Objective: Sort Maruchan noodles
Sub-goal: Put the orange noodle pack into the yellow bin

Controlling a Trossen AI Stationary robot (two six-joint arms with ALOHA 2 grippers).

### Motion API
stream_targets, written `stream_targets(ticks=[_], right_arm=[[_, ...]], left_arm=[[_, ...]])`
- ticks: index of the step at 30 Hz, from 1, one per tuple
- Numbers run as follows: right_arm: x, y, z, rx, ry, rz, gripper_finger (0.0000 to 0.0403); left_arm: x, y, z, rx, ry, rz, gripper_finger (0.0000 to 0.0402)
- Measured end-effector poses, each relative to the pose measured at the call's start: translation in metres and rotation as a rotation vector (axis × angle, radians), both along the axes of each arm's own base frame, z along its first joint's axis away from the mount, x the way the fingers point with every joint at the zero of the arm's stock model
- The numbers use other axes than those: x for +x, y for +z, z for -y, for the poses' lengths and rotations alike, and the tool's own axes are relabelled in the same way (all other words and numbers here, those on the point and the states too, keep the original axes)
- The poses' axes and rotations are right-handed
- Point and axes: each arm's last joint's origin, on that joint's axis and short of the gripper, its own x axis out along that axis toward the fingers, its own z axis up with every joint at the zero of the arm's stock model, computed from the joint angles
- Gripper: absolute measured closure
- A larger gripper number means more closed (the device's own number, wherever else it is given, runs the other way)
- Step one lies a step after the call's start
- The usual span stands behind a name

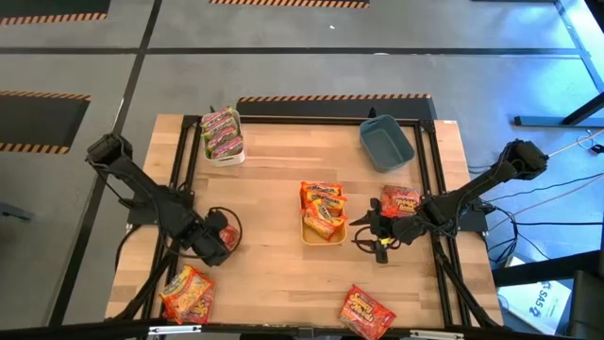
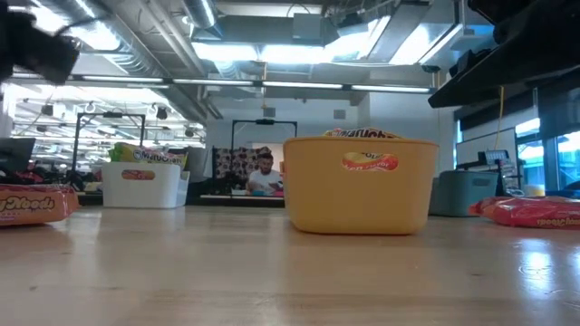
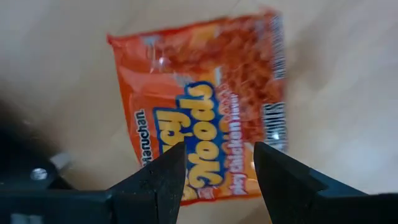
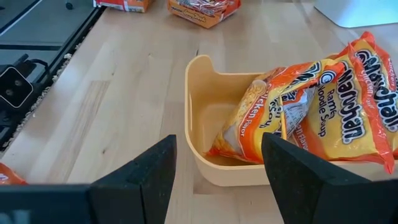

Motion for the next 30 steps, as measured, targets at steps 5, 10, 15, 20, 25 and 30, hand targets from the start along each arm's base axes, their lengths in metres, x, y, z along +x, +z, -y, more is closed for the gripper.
stream_targets(ticks=[5,10,15,20,25,30], right_arm=[[0.000,0.000,0.000,0.001,0.000,0.001,0.0182],[0.000,0.000,0.000,0.008,0.004,-0.003,0.0182],[0.004,0.014,-0.003,0.015,0.018,-0.052,0.0182],[0.004,0.026,-0.004,-0.002,-0.004,-0.162,0.0182],[0.003,0.026,-0.005,0.043,0.014,-0.208,0.0182],[0.004,0.023,-0.006,0.052,0.026,-0.228,0.0182]], left_arm=[[0.002,-0.022,-0.003,-0.066,-0.015,0.039,0.0221],[0.008,-0.031,-0.008,-0.100,-0.058,0.099,0.0221],[0.017,-0.031,-0.007,-0.057,-0.181,0.213,0.0221],[0.025,-0.029,-0.007,0.030,-0.299,0.319,0.0221],[0.033,-0.033,-0.005,0.056,-0.381,0.356,0.0221],[0.039,-0.035,-0.001,0.049,-0.442,0.375,0.0221]])
